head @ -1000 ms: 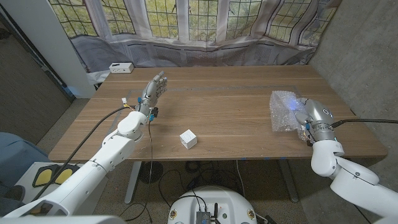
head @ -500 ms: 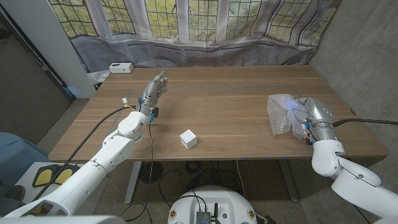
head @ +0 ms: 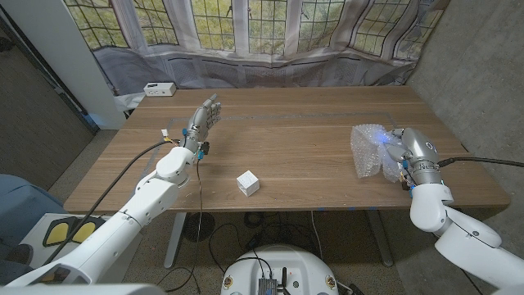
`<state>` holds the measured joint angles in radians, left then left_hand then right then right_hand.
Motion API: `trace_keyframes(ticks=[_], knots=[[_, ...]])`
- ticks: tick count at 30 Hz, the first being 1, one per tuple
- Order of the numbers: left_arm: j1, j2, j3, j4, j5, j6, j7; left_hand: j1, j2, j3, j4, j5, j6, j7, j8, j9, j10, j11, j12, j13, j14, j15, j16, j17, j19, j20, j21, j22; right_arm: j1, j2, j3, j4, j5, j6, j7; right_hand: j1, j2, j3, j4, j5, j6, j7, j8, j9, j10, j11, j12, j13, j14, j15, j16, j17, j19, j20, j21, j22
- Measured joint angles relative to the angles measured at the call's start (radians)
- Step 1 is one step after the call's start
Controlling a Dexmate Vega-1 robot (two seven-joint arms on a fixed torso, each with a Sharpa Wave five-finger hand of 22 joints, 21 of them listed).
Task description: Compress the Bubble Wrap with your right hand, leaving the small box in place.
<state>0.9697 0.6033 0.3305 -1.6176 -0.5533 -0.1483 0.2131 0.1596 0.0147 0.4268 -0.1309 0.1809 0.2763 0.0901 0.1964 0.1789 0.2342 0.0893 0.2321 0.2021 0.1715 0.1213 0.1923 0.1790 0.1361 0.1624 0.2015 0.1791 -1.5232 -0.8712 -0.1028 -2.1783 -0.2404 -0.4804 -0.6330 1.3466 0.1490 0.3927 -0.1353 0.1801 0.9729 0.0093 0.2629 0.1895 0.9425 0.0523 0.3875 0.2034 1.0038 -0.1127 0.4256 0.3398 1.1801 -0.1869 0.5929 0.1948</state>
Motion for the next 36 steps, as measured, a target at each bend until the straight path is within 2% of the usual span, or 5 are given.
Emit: trace_keyframes(ticks=[5,12,17,25,36], knots=[[0.001,0.000,0.000,-0.001,0.000,0.002,0.001,0.000,0.000,0.000,0.000,-0.001,0.010,-0.001,0.000,0.000,0.000,0.000,0.000,0.000,0.000,0.000,0.000,0.000,0.000,0.000,0.000,0.000,0.001,0.007,0.000,-0.006,-0.012,-0.020,0.009,-0.034,-0.015,-0.023,0.003,0.021,-0.029,-0.013,-0.029,0.007,-0.037,0.004,-0.030,0.005,-0.013,-0.013,-0.028,0.004,-0.044,0.018,0.000,-0.006],[0.001,0.000,0.000,-0.002,0.000,0.005,0.001,0.000,0.000,0.000,0.000,-0.004,0.010,-0.001,0.000,0.000,0.000,0.000,0.000,0.000,0.000,0.000,0.000,0.000,0.000,0.000,0.000,0.000,0.000,0.010,0.000,-0.011,-0.027,-0.039,0.020,-0.115,-0.054,-0.068,0.009,0.025,-0.135,-0.004,-0.075,0.009,-0.126,0.006,-0.094,0.008,-0.129,0.016,-0.079,0.015,-0.170,0.034,-0.009,-0.018],[0.000,0.000,0.000,-0.002,-0.001,0.007,0.001,0.000,0.000,0.000,0.000,-0.004,0.010,-0.001,0.000,0.000,0.000,0.000,0.000,0.000,0.001,-0.001,0.000,0.000,0.000,0.000,0.000,0.000,-0.004,0.010,0.000,-0.019,-0.034,-0.048,0.030,-0.152,-0.070,-0.089,0.013,0.025,-0.175,0.002,-0.075,0.009,-0.160,0.008,-0.118,0.013,-0.177,0.036,-0.095,0.024,-0.212,0.050,-0.020,-0.018],[0.000,0.000,0.000,-0.002,-0.003,0.008,0.001,0.000,0.000,0.000,0.000,-0.004,0.010,-0.001,0.000,0.000,0.004,0.004,0.000,0.000,0.004,-0.004,0.000,0.000,0.000,0.000,0.000,0.000,-0.004,0.005,0.001,-0.026,-0.044,-0.066,0.050,-0.174,-0.080,-0.104,0.008,0.020,-0.235,0.007,-0.082,0.008,-0.208,0.014,-0.145,0.013,-0.229,0.048,-0.115,0.036,-0.256,0.062,-0.039,-0.023],[0.001,0.001,-0.004,-0.003,-0.004,0.008,0.005,0.000,0.000,0.000,0.000,-0.004,0.010,-0.001,0.000,0.000,0.004,0.004,0.000,0.000,0.009,0.001,0.000,0.000,0.000,0.000,0.000,0.000,0.001,-0.014,0.003,-0.043,-0.054,-0.097,0.082,-0.207,-0.091,-0.126,0.006,0.012,-0.331,0.017,-0.086,0.008,-0.293,0.010,-0.178,0.018,-0.306,0.048,-0.130,0.051,-0.300,0.078,-0.060,-0.023]])
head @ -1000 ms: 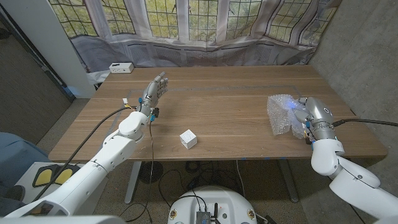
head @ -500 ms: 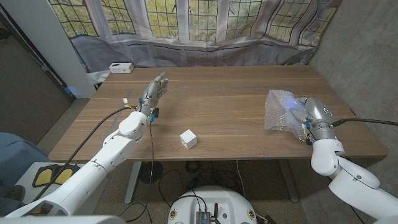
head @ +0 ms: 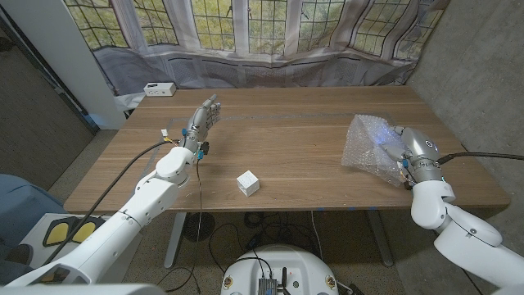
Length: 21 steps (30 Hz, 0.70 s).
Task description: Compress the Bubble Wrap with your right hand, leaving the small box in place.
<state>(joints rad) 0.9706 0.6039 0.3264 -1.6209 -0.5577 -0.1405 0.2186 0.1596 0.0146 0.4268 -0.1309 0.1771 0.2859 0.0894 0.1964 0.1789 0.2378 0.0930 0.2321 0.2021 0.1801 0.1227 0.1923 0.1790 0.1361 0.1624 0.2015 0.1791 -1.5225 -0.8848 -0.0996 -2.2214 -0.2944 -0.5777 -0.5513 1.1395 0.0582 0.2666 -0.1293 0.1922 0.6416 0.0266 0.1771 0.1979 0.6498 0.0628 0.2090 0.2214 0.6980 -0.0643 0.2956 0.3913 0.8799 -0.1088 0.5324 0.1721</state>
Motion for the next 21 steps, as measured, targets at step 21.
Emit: trace_keyframes(ticks=[21], knots=[[-0.002,-0.004,-0.001,0.003,-0.002,0.001,0.004,-0.001,0.009,0.000,0.000,0.000,0.006,-0.002,0.000,0.000,0.005,-0.006,0.000,0.005,0.000,0.000,0.000,0.000,0.000,0.000,0.000,0.000,0.012,0.004,-0.006,0.012,-0.005,0.006,-0.002,0.143,0.047,0.034,-0.041,0.004,0.045,-0.036,0.030,0.000,0.030,-0.029,0.028,0.018,0.161,-0.039,0.098,0.074,0.101,-0.038,0.053,0.007]])
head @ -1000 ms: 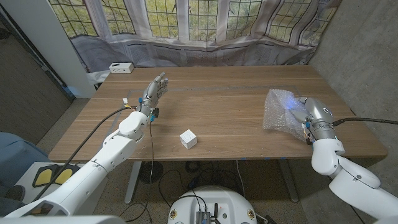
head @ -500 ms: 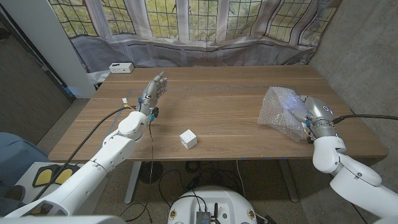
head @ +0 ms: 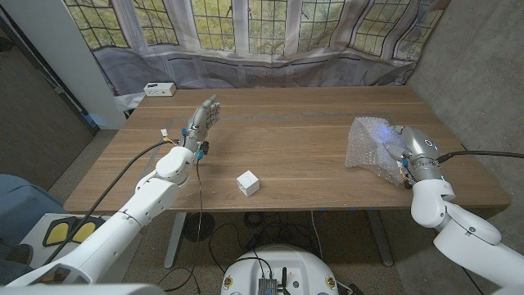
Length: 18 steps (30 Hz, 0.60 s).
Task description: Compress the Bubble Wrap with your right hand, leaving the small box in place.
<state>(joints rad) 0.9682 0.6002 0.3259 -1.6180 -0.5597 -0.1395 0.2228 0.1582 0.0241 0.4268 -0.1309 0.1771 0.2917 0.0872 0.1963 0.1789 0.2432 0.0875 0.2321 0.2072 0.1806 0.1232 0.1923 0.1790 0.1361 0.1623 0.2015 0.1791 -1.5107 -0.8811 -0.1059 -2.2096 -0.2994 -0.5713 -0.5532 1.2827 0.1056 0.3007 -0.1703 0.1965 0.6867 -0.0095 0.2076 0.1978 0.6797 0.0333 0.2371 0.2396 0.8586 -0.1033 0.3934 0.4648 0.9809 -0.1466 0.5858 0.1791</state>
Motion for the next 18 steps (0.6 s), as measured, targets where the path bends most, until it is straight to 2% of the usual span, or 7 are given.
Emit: trace_keyframes(ticks=[4,7,11,15,18], knots=[[0.000,-0.002,0.000,0.000,0.000,0.001,0.003,0.000,0.000,0.000,0.000,0.000,0.000,0.000,0.000,0.000,0.000,0.000,0.000,0.000,0.000,0.000,0.000,0.000,0.000,0.000,0.000,0.000,0.005,0.011,-0.002,0.005,0.000,0.003,-0.007,0.045,-0.009,-0.008,-0.008,0.000,0.036,0.001,0.004,0.004,0.037,0.001,0.011,0.000,0.057,-0.017,0.035,0.029,0.035,-0.015,0.040,0.012],[-0.001,-0.002,0.000,0.001,0.001,0.001,0.004,0.000,0.000,0.000,0.000,0.000,0.000,0.000,0.000,0.000,0.000,0.000,0.000,0.000,0.000,0.000,0.000,0.000,0.000,0.000,0.000,0.000,0.006,0.015,-0.003,0.007,0.000,0.005,-0.012,0.075,-0.014,-0.015,-0.003,-0.001,0.061,0.004,0.008,0.005,0.063,-0.002,0.022,0.000,0.096,-0.027,0.061,0.058,0.054,-0.023,0.073,0.024],[-0.002,-0.004,0.000,0.003,0.001,0.001,0.006,0.000,0.000,0.000,0.000,0.000,0.000,0.000,0.000,0.000,0.000,0.000,0.000,0.000,0.000,0.000,0.000,0.000,-0.001,0.001,0.000,0.000,0.009,0.021,-0.003,0.011,0.001,0.008,-0.020,0.093,-0.007,-0.020,0.001,-0.004,0.125,-0.010,0.028,0.009,0.118,-0.007,0.038,0.002,0.124,-0.020,0.094,0.100,0.076,-0.030,0.119,0.037],[-0.002,-0.006,0.001,0.004,0.002,0.001,0.007,0.000,0.000,0.000,0.000,0.000,0.000,0.000,0.000,0.000,0.000,0.000,0.000,0.000,0.000,0.000,0.000,0.000,-0.005,0.005,0.000,0.000,0.011,0.025,-0.003,0.014,0.001,0.014,-0.027,0.115,0.005,-0.016,0.004,-0.003,0.214,-0.032,0.049,0.009,0.188,-0.028,0.065,0.018,0.144,-0.001,0.110,0.126,0.088,-0.036,0.166,0.049],[-0.003,-0.008,0.002,0.005,0.003,0.001,0.008,0.000,0.000,0.000,0.000,0.000,0.003,-0.003,0.000,0.000,0.000,0.000,0.000,0.000,0.000,0.000,0.000,0.000,-0.005,0.005,0.000,0.000,0.012,0.027,-0.003,0.016,0.001,0.017,-0.031,0.121,0.000,-0.012,0.008,0.000,0.285,-0.038,0.064,0.011,0.250,-0.041,0.095,0.038,0.157,0.012,0.114,0.144,0.090,-0.037,0.202,0.055]])
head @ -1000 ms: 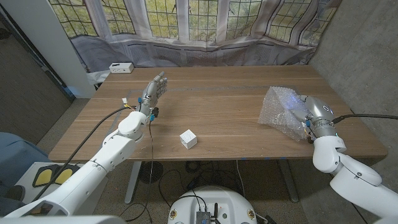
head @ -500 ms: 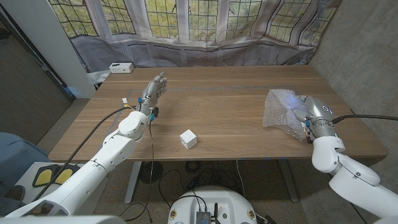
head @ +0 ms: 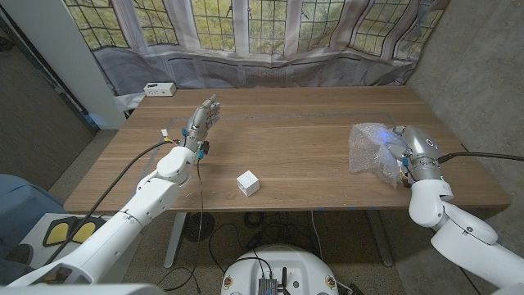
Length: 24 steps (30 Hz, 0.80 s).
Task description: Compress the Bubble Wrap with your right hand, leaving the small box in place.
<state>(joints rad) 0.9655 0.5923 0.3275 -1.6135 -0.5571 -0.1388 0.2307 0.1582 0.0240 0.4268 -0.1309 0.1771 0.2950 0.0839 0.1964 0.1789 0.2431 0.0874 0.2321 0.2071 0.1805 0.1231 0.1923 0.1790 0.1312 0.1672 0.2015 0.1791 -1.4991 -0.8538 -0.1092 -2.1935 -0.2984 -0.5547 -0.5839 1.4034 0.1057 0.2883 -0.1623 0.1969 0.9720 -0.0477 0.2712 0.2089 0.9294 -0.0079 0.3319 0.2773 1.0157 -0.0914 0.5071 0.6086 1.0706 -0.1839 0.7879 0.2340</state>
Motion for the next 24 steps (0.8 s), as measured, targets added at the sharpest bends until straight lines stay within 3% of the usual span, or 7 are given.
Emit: trace_keyframes(ticks=[5,11,21,24], knots=[[0.000,-0.001,0.001,0.000,0.001,0.000,0.003,0.000,0.000,0.000,0.000,0.000,0.005,0.005,0.000,0.000,0.000,0.000,0.000,0.000,0.000,0.000,0.000,0.000,0.000,0.000,0.000,0.000,0.001,0.002,0.004,0.001,0.006,0.006,0.000,0.000,0.000,0.002,0.002,0.000,0.078,0.012,0.007,0.001,0.059,0.012,0.031,0.024,0.029,0.008,0.007,0.015,0.025,-0.011,0.051,0.001],[0.000,-0.002,0.002,0.000,0.002,0.000,0.005,0.005,0.005,0.000,0.000,0.000,0.005,0.005,0.000,0.000,0.004,0.004,0.000,0.000,0.000,0.000,0.000,0.000,0.000,0.000,0.000,0.000,0.002,0.004,0.009,0.002,0.014,0.009,0.005,0.013,-0.013,0.001,0.003,-0.008,0.122,0.022,0.007,-0.001,0.081,0.023,0.046,0.049,0.048,0.009,0.009,0.017,0.047,-0.022,0.091,0.001],[-0.003,-0.004,0.004,-0.002,0.003,0.005,0.008,0.005,0.005,0.000,0.000,0.000,0.005,0.005,0.000,0.000,0.004,0.004,0.000,0.000,0.000,0.000,0.000,0.000,0.000,0.000,0.000,0.000,0.002,0.006,0.022,-0.006,0.026,-0.003,0.018,0.022,-0.022,-0.002,-0.001,-0.015,0.145,0.022,0.006,-0.002,0.087,0.027,0.057,0.079,0.057,0.011,0.016,0.027,0.055,-0.027,0.122,-0.002],[-0.004,-0.004,0.005,-0.002,0.003,0.007,0.009,0.005,0.005,0.000,0.000,0.000,0.005,0.005,0.000,0.000,0.004,0.004,0.000,0.000,0.000,0.000,0.000,0.000,0.000,0.000,0.000,0.000,0.000,0.004,0.026,-0.010,0.027,-0.007,0.021,0.022,-0.022,-0.003,0.000,-0.015,0.135,0.013,-0.007,-0.001,0.081,0.019,0.057,0.087,0.057,0.011,-0.004,0.025,0.050,-0.022,0.122,-0.008]])
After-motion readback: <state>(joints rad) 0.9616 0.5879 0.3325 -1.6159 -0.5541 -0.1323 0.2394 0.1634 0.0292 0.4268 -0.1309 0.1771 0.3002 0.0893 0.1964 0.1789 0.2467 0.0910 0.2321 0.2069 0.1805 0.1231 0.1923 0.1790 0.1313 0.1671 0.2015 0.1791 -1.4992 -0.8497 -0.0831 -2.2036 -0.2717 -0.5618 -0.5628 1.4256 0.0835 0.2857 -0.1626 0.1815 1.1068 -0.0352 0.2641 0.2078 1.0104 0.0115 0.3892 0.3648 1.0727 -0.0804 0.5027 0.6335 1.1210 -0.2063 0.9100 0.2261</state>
